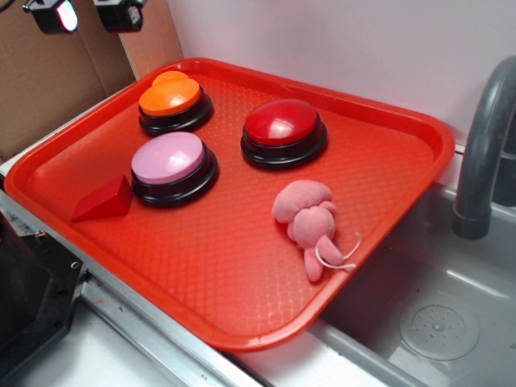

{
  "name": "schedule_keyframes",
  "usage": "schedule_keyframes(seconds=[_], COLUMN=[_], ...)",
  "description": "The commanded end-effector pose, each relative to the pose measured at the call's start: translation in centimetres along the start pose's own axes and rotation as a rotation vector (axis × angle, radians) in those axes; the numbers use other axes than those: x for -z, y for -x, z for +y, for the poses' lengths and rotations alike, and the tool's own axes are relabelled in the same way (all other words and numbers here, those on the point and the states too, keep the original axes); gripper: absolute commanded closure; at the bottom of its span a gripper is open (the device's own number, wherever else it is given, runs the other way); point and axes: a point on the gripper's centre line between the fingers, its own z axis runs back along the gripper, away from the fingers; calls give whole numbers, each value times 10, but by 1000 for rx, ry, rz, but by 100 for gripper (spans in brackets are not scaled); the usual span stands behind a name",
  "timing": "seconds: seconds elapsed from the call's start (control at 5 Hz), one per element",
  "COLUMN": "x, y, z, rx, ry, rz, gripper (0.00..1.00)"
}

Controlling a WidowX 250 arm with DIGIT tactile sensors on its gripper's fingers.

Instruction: Push the orange button.

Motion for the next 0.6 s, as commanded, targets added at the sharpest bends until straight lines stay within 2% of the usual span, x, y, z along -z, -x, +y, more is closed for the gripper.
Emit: schedule_keyframes(seconds=[0.0, 0.4], x=[-26, -28], y=[1, 9], z=[6, -2], rx=[33, 67], ry=[24, 31], rz=[-69, -83], gripper=[0, 0])
